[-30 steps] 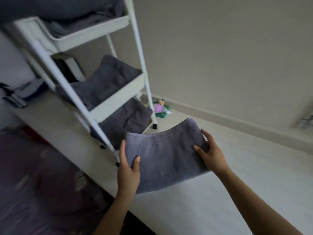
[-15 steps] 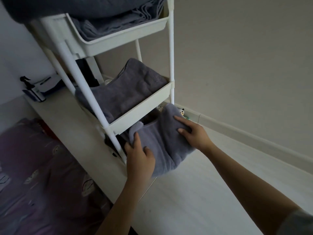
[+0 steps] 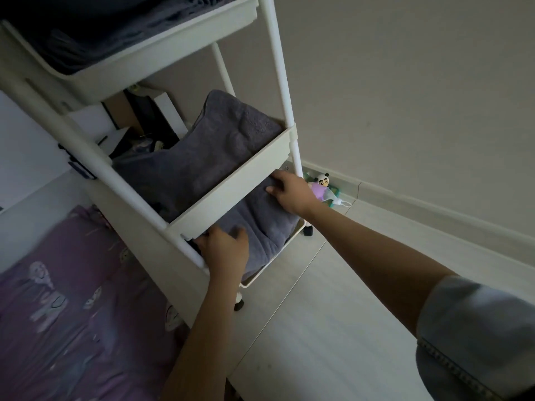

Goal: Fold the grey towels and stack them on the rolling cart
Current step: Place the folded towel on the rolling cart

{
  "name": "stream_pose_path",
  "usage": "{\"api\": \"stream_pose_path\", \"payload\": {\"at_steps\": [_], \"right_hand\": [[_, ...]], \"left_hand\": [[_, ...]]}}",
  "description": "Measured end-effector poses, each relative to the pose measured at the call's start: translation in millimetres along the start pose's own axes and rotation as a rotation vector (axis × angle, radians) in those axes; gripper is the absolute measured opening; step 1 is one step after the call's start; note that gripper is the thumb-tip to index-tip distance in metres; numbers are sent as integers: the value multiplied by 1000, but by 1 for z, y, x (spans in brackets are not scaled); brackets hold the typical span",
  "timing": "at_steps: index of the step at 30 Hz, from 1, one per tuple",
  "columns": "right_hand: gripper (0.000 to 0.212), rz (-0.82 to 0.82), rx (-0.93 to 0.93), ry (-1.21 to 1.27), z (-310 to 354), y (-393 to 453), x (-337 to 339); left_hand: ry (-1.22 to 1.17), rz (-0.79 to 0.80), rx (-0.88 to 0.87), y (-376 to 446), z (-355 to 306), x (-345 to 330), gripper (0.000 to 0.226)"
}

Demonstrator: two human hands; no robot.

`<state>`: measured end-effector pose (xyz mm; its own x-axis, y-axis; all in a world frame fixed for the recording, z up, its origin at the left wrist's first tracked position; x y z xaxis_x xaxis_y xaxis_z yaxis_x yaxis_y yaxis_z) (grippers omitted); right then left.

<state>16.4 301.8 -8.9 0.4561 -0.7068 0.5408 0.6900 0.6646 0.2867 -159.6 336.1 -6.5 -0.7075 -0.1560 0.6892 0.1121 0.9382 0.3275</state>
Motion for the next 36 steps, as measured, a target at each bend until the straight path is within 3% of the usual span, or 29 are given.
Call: {"api": "stream_pose_path", "payload": {"at_steps": [4, 8, 11, 16, 18, 19, 21, 25, 31, 36], "right_hand": [[26, -48, 19, -179, -3, 17, -21], [37, -29, 149, -404, -9, 21, -36], [44, 35, 215, -584, -11, 22, -39], [55, -30, 522, -752, -5, 18, -51], [59, 123, 476, -801, -17, 18, -57], [60, 184, 424, -823, -23, 19, -57], [63, 211, 371, -848, -30, 23, -55], [62, 241, 361, -900, -32, 27, -62], [61, 240, 371, -913, -28, 30, -63], [55, 133, 395, -773, -25, 21, -47]], "left_hand": [[166, 38, -7, 9, 1, -8, 48], [439, 87, -37, 10, 2, -24, 67], [721, 193, -159, 15, -1, -32, 71], [854, 189, -387, 6, -24, -39, 66], [823, 374, -322, 4, -24, -49, 71], [803, 478, -196, 5, -19, -53, 74], [772, 476, -2, 16, -6, -58, 76], [722, 495, 101, 24, 5, -70, 80], [690, 473, 101, 24, 9, -75, 78], [612, 424, 14, 23, 2, -64, 72]]}}
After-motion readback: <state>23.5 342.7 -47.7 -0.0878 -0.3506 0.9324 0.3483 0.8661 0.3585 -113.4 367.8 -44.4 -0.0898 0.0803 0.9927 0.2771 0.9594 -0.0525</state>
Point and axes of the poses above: each hand's wrist, its own y-axis towards the middle knuckle, its own x-axis out of the back of the hand, z = x × y, the point moved 2 cm from there along y, towards the middle knuckle, and after that the axes turned 13 degrees about -z, right-handed, at the moved point
